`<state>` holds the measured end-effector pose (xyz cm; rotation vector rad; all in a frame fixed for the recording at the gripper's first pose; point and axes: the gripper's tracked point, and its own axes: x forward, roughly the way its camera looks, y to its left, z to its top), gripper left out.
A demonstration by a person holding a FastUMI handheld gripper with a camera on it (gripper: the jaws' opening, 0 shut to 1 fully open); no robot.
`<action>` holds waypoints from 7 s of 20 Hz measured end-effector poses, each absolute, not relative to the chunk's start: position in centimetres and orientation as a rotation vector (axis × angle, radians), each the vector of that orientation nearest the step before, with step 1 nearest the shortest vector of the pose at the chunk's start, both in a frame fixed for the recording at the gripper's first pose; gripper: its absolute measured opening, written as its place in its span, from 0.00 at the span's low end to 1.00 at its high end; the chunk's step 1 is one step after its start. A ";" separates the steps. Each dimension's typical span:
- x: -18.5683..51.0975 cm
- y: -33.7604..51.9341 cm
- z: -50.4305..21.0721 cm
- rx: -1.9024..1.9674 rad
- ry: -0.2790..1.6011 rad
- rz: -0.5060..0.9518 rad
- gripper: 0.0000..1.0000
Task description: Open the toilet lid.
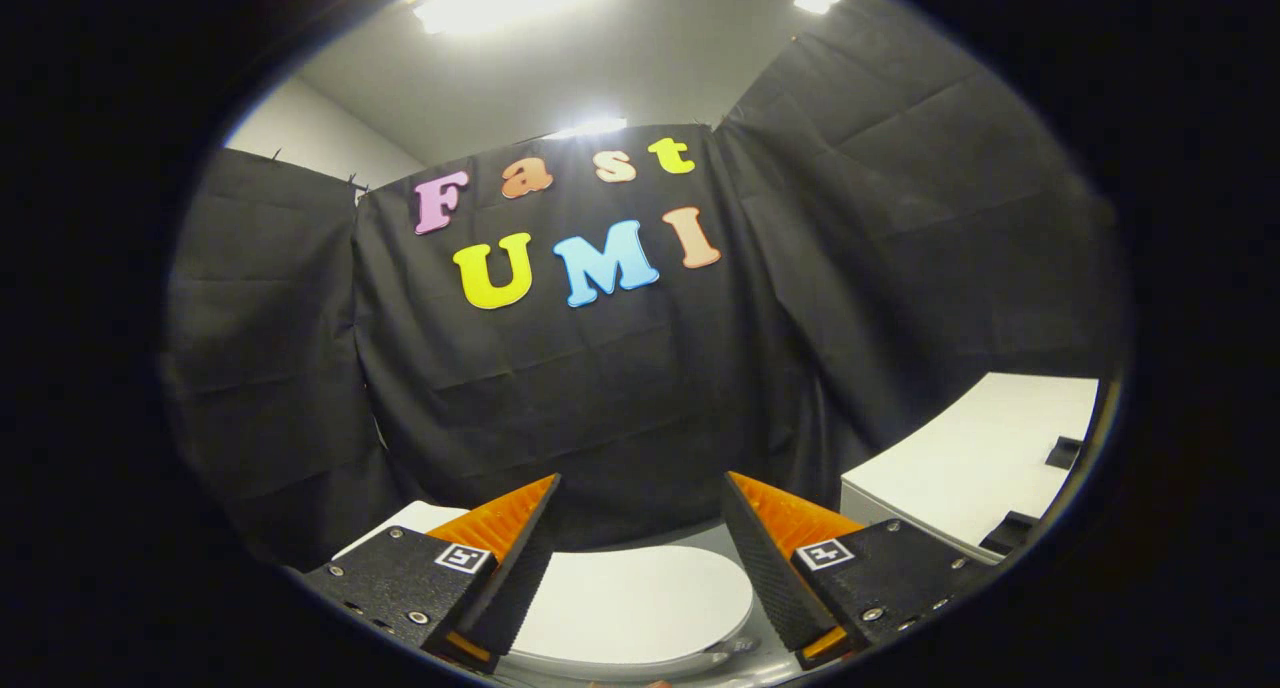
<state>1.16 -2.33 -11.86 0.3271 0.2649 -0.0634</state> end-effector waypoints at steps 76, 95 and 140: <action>-4.5 -3.6 -47.8 0.851 0.706 -0.192 0.01; -1.2 -0.2 -33.4 0.586 0.498 -0.111 0.00; 5.1 22.9 -11.5 0.000 0.251 0.097 0.00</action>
